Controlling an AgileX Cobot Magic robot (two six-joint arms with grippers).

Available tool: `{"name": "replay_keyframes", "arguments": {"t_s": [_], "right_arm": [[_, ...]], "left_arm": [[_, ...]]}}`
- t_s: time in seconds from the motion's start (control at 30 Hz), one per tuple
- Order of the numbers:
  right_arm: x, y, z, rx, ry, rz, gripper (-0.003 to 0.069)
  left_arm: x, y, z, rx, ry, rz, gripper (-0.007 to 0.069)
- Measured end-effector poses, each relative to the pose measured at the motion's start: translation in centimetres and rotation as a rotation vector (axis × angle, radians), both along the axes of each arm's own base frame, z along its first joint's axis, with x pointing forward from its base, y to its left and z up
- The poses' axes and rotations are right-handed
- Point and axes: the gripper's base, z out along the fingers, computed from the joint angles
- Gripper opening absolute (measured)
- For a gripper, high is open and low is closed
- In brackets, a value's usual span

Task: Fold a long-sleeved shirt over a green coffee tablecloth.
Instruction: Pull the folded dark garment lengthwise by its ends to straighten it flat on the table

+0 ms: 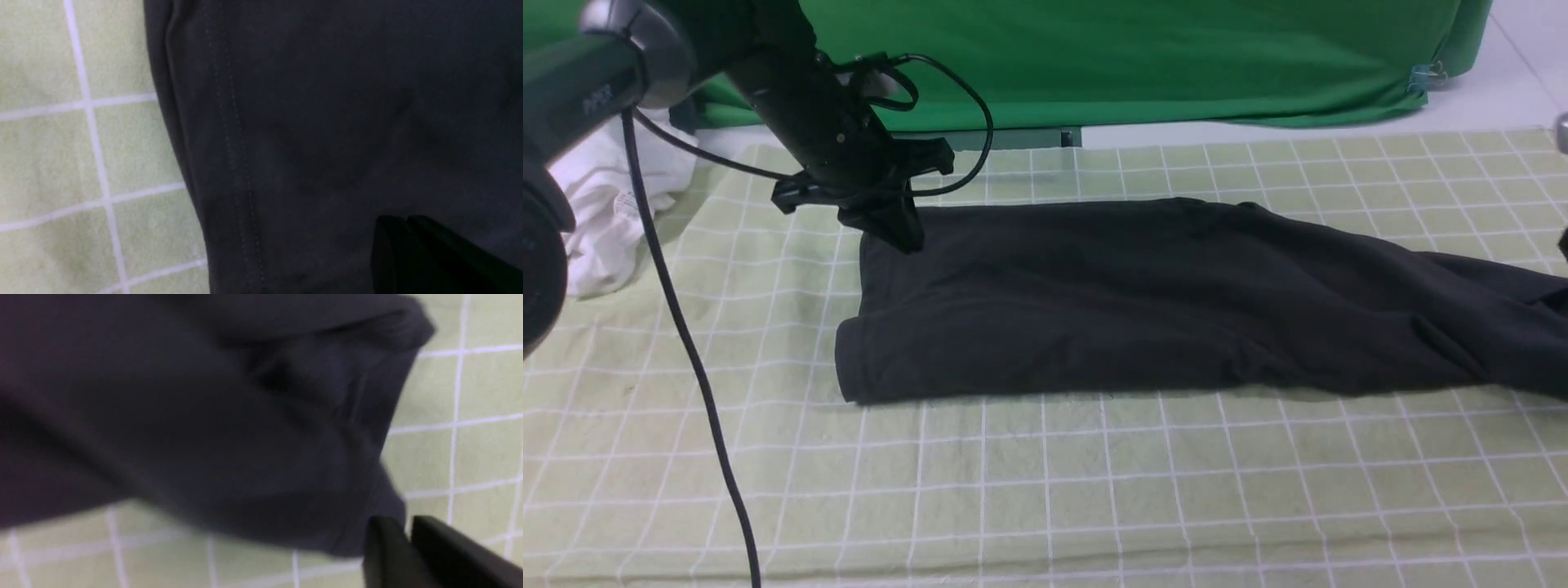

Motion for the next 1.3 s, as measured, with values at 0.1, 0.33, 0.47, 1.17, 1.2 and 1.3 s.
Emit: {"name": "replay_keyframes", "arguments": {"t_s": [0.1, 0.33, 0.47, 1.17, 1.2, 1.3], "right_arm": [[-0.1, -1.6, -1.2, 0.036, -0.021, -0.065, 0.0251], [0.6, -2.3, -3.9, 0.071, 0.009, -0.105, 0.0292], [1.0, -2.0, -5.2, 0.12, 0.024, -0.126, 0.0232], [2.5, -4.0, -0.1, 0.054, -0.167, -0.121, 0.0029], [2.6, -4.1, -0.1, 0.052, -0.178, -0.123, 0.0029], [3.5, -4.5, -1.5, 0.044, -0.2, -0.126, 0.0038]], "left_arm": [[0.0, -0.1, 0.0, -0.008, -0.002, 0.003, 0.0013], [0.2, -0.1, 0.1, -0.015, -0.019, 0.009, 0.0013], [0.5, -0.2, 0.2, -0.032, -0.053, 0.027, 0.0013], [0.8, -0.5, 0.4, -0.076, -0.078, 0.048, 0.0014], [0.8, -0.5, 0.4, -0.076, -0.081, 0.048, 0.0015], [1.0, -0.5, 0.4, -0.076, -0.095, 0.055, 0.0014]]}}
